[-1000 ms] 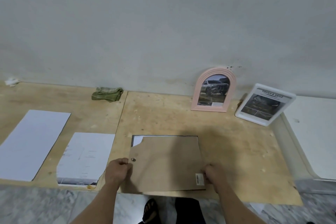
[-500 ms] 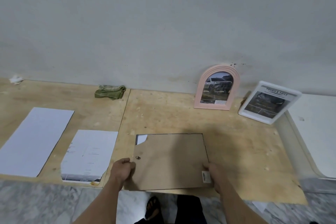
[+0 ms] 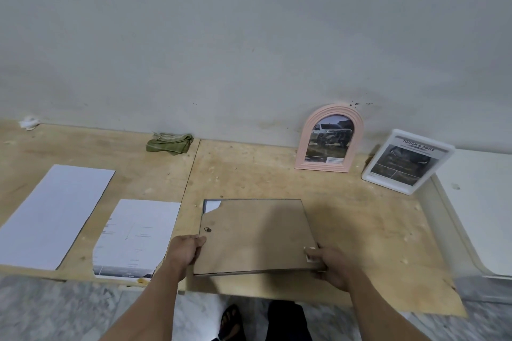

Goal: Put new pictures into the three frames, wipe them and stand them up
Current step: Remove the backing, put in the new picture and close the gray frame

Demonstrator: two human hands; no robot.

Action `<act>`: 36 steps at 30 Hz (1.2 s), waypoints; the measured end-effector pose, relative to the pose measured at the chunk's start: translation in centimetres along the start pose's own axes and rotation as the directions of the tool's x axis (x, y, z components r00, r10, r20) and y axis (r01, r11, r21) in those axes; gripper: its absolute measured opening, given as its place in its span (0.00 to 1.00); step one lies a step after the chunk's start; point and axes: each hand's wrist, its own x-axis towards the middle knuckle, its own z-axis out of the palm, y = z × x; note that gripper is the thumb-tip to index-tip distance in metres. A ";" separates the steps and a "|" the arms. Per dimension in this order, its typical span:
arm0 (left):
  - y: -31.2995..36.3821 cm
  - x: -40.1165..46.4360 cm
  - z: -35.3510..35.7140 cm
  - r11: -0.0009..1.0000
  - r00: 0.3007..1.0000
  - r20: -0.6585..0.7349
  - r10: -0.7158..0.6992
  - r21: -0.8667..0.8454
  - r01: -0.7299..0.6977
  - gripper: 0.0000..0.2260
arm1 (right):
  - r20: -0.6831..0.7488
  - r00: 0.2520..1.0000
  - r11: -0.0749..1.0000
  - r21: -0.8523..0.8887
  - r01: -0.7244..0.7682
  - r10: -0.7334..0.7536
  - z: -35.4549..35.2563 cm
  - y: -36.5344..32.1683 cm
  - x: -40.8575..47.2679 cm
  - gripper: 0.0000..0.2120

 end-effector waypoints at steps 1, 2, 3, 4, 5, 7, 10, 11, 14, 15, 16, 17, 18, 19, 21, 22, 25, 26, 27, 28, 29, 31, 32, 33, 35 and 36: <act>0.1 0.1 -0.1 1.000 1.000 -0.009 0.001 -0.004 -0.001 0.04 | 0.023 1.000 1.000 -0.022 -0.005 0.005 -0.1 0.0 -0.3 0.07; 0.3 0.1 -0.3 1.000 1.000 -0.004 -0.005 -0.017 0.005 0.05 | 0.037 0.999 0.999 -0.036 -0.004 0.005 -0.2 -0.1 -0.5 0.07; 0.5 0.0 -0.5 0.999 0.999 0.037 -0.016 -0.030 0.017 0.05 | 0.038 0.999 0.999 -0.045 0.008 -0.006 -0.3 0.0 -0.5 0.07; 0.7 -0.1 -0.8 0.998 0.992 0.124 -0.030 -0.048 0.036 0.06 | 0.033 0.999 0.998 -0.050 0.024 -0.022 -0.5 -0.1 -0.6 0.07; 0.9 -0.4 -1.4 0.996 0.971 0.236 -0.047 -0.065 0.064 0.08 | 0.016 0.999 0.998 -0.045 0.035 -0.034 -0.7 -0.2 -0.7 0.07; 1.2 -0.9 -2.4 0.989 0.896 0.436 -0.089 -0.067 0.131 0.11 | -0.014 0.998 0.998 -0.032 0.057 -0.058 -1.2 -0.4 -0.8 0.07; 1.1 -0.7 -3.1 0.993 0.874 0.472 -0.115 0.022 0.119 0.14 | -0.033 0.996 0.996 -0.034 0.084 -0.085 -1.3 -0.6 -0.7 0.10; 0.9 -0.5 -3.0 0.994 0.897 0.428 -0.110 0.048 0.099 0.14 | -0.035 0.995 0.995 -0.036 0.092 -0.093 -1.1 -0.6 -0.6 0.10; 0.8 -0.2 -2.4 0.988 0.962 0.260 -0.083 0.146 0.046 0.13 | 0.019 0.993 0.992 -0.052 0.114 -0.114 0.0 -1.0 -0.8 0.12; 0.8 -0.1 -2.2 0.988 0.970 0.232 -0.069 0.148 0.034 0.12 | 0.056 0.992 0.991 -0.066 0.114 -0.110 0.2 -1.1 -0.8 0.13; 1.0 -0.1 -2.0 0.990 0.976 0.212 -0.048 0.137 0.019 0.10 | 0.082 0.991 0.991 -0.078 0.111 -0.105 0.4 -1.1 -0.8 0.15; 1.2 -0.3 -1.9 0.993 0.979 0.203 -0.030 0.117 0.006 0.08 | 0.087 0.991 0.990 -0.089 0.110 -0.102 0.5 -1.2 -0.8 0.17; 1.4 -0.5 -1.9 0.996 0.977 0.215 -0.015 0.091 -0.005 0.07 | 0.073 0.992 0.990 -0.091 0.109 -0.103 0.7 -1.2 -0.8 0.20; 1.5 -0.8 -1.8 0.998 0.968 0.249 -0.014 0.066 -0.003 0.07 | 0.049 0.994 0.990 -0.089 0.105 -0.101 0.8 -1.2 -0.6 0.21; 1.7 -1.4 -1.6 0.999 0.928 0.369 -0.039 0.024 0.032 0.15 | 0.010 0.996 0.992 -0.088 0.093 -0.093 1.2 -1.2 -0.3 0.23; 1.7 -1.8 -1.3 0.999 0.902 0.430 -0.047 0.012 0.046 0.19 | -0.013 0.996 0.992 -0.089 0.086 -0.087 1.4 -1.2 -0.1 0.23; 1.2 -2.3 -0.4 0.995 0.899 0.434 -0.051 -0.051 0.081 0.24 | -0.071 0.994 0.991 -0.114 0.075 -0.084 1.9 -1.1 0.4 0.24; 1.2 -2.2 -0.2 0.995 0.919 0.391 -0.053 -0.058 0.082 0.24 | -0.088 0.992 0.989 -0.123 0.078 -0.089 1.9 -1.1 0.6 0.24; 1.1 -2.1 -0.1 0.995 0.936 0.349 -0.056 -0.058 0.081 0.25 | -0.107 0.990 0.988 -0.133 0.079 -0.094 2.0 -1.1 0.7 0.25; 1.0 -2.0 0.0 0.995 0.943 0.326 -0.062 -0.054 0.084 0.25 | -0.120 0.988 0.987 -0.140 0.079 -0.096 2.1 -1.0 0.7 0.25; 1.0 -1.9 0.1 0.995 0.946 0.319 -0.066 -0.054 0.087 0.24 | -0.129 0.987 0.987 -0.143 0.077 -0.096 2.2 -1.1 0.7 0.25; 1.1 -1.9 0.1 0.995 0.945 0.323 -0.060 -0.057 0.082 0.22 | -0.138 0.987 0.985 -0.163 0.062 -0.085 2.4 -1.2 0.5 0.24; 1.1 -1.9 0.0 0.996 0.947 0.317 -0.050 -0.058 0.072 0.20 | -0.139 0.988 0.980 -0.194 0.044 -0.072 2.3 -1.3 0.4 0.22; 1.2 -1.9 0.0 0.997 0.951 0.306 -0.034 -0.056 0.054 0.17 | -0.140 0.989 0.974 -0.225 0.019 -0.052 2.3 -1.4 0.2 0.20; 1.6 -2.1 -0.3 0.998 0.958 0.285 -0.012 -0.049 0.027 0.12 | -0.146 0.989 0.978 -0.205 -0.021 -0.010 1.9 -1.6 0.2 0.15; 1.7 -2.1 -0.4 0.998 0.961 0.277 -0.012 -0.049 0.027 0.11 | -0.165 0.986 0.988 -0.154 -0.026 0.000 1.6 -1.7 0.2 0.14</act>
